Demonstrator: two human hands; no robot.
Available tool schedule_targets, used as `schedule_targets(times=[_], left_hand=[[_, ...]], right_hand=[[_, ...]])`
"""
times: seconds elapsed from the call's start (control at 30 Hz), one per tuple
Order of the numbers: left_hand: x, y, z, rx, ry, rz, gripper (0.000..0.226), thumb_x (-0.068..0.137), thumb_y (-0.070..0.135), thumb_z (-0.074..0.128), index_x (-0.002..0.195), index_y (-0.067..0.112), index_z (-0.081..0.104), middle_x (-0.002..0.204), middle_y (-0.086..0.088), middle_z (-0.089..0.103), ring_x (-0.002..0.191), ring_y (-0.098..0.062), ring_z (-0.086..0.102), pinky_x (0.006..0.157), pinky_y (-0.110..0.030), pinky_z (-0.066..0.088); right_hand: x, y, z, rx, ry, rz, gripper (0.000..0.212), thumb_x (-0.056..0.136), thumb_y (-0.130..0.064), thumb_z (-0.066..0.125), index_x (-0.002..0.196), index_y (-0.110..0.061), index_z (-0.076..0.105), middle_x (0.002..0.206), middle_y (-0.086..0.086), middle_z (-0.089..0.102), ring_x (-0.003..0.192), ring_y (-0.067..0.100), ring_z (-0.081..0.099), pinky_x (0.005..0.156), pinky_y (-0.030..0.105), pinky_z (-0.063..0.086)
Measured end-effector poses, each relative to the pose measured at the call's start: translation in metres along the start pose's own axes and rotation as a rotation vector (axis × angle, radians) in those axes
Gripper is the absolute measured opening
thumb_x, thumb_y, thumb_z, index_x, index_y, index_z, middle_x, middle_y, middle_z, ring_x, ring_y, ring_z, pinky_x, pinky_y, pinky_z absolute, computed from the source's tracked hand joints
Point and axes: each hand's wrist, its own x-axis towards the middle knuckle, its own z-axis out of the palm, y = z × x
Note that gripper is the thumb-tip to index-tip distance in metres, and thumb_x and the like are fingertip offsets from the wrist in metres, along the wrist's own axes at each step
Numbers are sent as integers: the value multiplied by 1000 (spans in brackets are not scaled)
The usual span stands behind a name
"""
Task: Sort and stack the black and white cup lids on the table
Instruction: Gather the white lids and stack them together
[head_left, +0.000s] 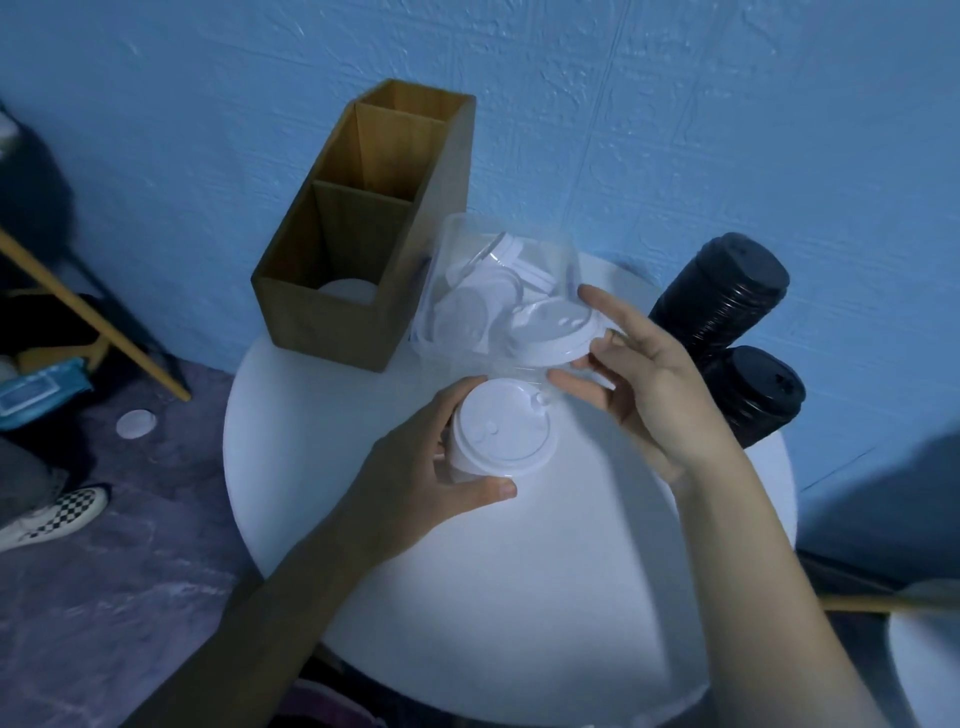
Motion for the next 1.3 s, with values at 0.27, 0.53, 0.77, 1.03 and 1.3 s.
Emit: schedule_targets(times=[0.27, 0.53, 0.77, 1.03, 1.3], left_hand=[[1, -2, 1, 2, 2, 16, 88, 62, 68, 78, 138, 61, 34, 134, 45, 45, 121, 15, 48, 93, -7, 47], [0, 2, 1, -14, 3, -10, 87, 59, 66, 81, 133, 64, 35, 129, 48, 46, 116, 18, 49, 87, -2, 45], [-2, 3, 4, 14, 8, -4, 88, 63, 56, 89, 131, 64, 33, 128, 50, 45, 114, 20, 49, 83, 0, 45], [-4, 4, 8, 61, 27, 7, 90, 56, 77, 75, 136, 60, 36, 125, 57, 41, 112, 26, 47, 87, 2, 41], [-2, 3, 6, 4, 32, 6, 81, 52, 73, 78, 121, 64, 38, 114, 68, 33, 105, 34, 42, 78, 9, 34]], right_hand=[[-15, 12, 0, -170, 225, 47, 22, 94, -13, 71, 114, -22, 68, 85, 10, 47, 71, 15, 57, 58, 24, 54], [-24, 4, -9, -235, 146, 111, 58, 94, -9, 72, 142, -36, 55, 129, 9, 62, 83, 18, 76, 76, 28, 62], [-49, 2, 6, -113, 79, 109, 46, 92, -8, 72, 133, -26, 63, 110, 7, 68, 83, 18, 73, 68, 29, 61], [-61, 35, 23, -734, 143, 13, 42, 81, -59, 76, 116, -49, 55, 110, -23, 58, 83, 5, 62, 84, 36, 55], [-59, 36, 28, -947, -6, -218, 45, 96, -48, 65, 139, -41, 57, 139, -30, 48, 130, -2, 47, 107, 25, 41]])
